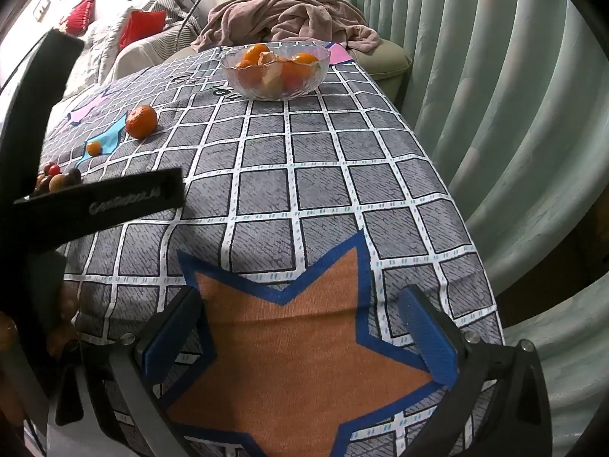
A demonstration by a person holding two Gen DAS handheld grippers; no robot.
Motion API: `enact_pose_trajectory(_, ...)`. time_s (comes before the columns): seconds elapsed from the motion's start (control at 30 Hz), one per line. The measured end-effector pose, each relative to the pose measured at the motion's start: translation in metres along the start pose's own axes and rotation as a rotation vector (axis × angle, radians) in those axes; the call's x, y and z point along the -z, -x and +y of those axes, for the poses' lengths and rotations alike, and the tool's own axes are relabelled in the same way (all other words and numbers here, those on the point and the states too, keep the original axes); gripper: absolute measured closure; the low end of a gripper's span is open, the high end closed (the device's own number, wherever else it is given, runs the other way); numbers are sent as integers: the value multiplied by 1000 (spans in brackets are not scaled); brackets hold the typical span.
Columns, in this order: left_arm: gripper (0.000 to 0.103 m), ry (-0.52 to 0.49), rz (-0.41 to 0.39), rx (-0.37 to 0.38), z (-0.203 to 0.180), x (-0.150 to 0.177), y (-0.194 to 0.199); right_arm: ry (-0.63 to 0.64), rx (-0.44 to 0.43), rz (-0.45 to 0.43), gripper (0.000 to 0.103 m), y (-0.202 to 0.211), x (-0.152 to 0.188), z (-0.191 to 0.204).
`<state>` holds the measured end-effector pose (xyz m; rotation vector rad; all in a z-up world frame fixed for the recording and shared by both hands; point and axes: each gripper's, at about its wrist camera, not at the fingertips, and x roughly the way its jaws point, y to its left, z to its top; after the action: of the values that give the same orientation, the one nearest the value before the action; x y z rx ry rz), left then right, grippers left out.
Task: Organize fruits
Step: 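Move both tools over the scattered fruits on the grid cloth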
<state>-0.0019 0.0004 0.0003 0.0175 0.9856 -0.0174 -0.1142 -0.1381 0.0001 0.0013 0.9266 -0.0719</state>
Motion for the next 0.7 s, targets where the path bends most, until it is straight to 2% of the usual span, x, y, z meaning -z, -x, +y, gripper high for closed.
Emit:
enact_pose_trajectory(0.13,0,-26,-6,-3,2,11,13,0,0,1,0,0,0,0)
enact_pose_trajectory(0.17,0,-38,-34,10,8,22,21,0,0,1,0,0,0,0)
enact_pose_trajectory(0.27,0,-42,-37,40,23,36,44,2,2,4,0,0,0,0)
enact_pose_trajectory(0.43,0,-8,11,61,55,44,70,25,-28,63,0,8,2,13)
enact_pose_trajectory(0.7,0,62,95,45,116,84,100,71,-162,88,0,39,10,57)
